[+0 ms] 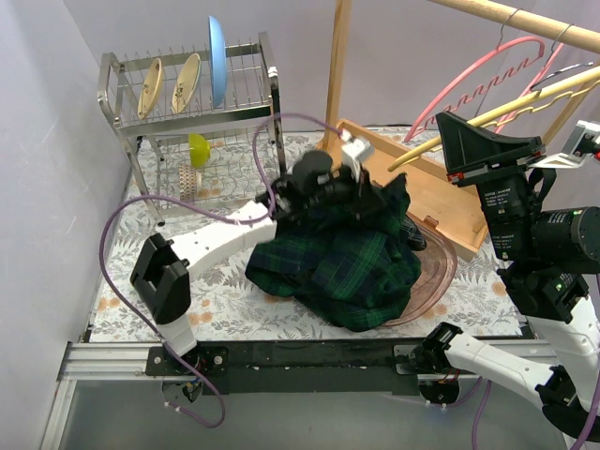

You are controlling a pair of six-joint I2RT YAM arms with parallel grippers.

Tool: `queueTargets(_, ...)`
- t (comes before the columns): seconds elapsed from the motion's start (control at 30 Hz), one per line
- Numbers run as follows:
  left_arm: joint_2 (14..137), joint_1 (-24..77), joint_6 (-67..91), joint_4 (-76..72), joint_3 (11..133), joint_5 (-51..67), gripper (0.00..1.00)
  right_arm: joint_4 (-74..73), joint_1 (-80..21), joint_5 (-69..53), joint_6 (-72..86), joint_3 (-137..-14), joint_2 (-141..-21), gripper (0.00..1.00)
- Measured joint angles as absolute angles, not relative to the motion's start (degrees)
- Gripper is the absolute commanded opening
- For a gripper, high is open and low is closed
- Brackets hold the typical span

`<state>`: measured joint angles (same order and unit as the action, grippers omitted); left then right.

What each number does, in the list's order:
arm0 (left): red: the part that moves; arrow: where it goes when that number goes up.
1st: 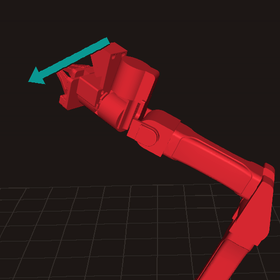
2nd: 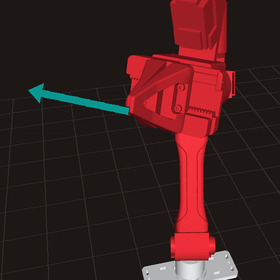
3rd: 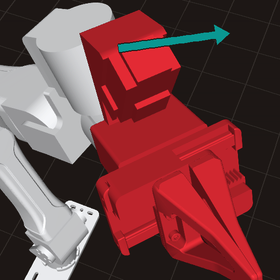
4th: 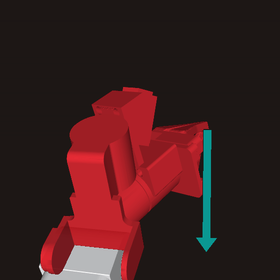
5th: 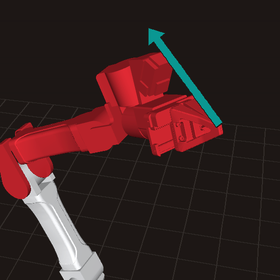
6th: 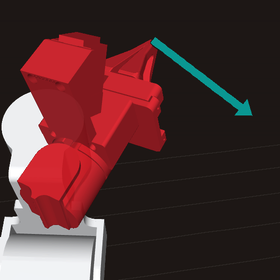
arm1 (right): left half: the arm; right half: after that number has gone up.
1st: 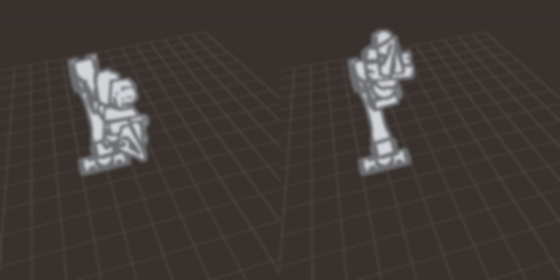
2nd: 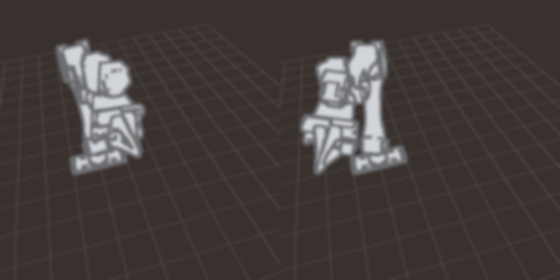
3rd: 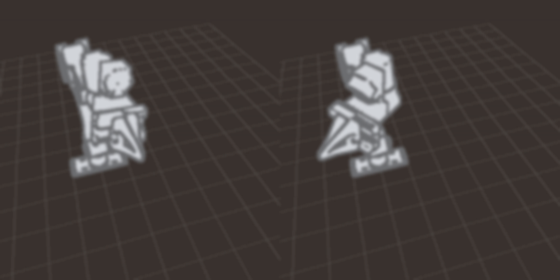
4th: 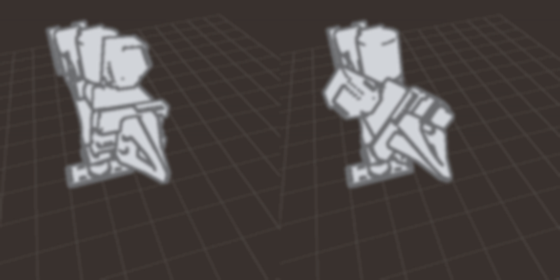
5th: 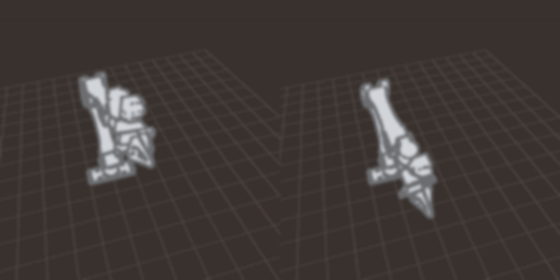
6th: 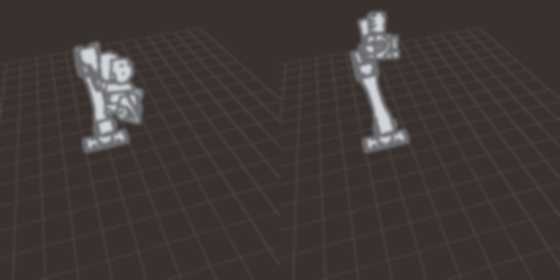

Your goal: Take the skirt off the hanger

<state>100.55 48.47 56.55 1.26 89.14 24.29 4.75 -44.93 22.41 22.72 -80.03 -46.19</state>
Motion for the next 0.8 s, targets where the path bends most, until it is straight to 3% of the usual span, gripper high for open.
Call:
queueTargets(0.17,99.6,58.5,61.1,-7.2,72.1,19.9,0.0,4.4,-44.9,22.4,23.1,-80.0,-46.1,0.01)
queueTargets(0.27,105.3,59.4,64.1,-8.2,66.3,18.2,0.14,4.4,-44.9,22.4,23.2,-80.0,-46.1,0.01)
queueTargets(0.4,107.5,59.9,65.8,-7.7,66.2,17.3,0.65,4.4,-44.9,22.5,23.2,-80.0,-46.1,0.01)
queueTargets(0.5,105.9,60.9,65.7,-4.1,70.2,16.4,0.84,4.4,-44.9,22.6,23.2,-80.0,-46.0,0.01)
queueTargets(0.7,99.4,60.9,65.5,3.6,73.9,11.7,0.98,4.3,-44.9,22.6,23.4,-80.0,-45.3,0.01)
queueTargets(0.8,93.1,60.6,66.0,7.5,74.0,6.1,0.98,4.4,-44.9,22.6,23.6,-80.0,-44.8,0.01)
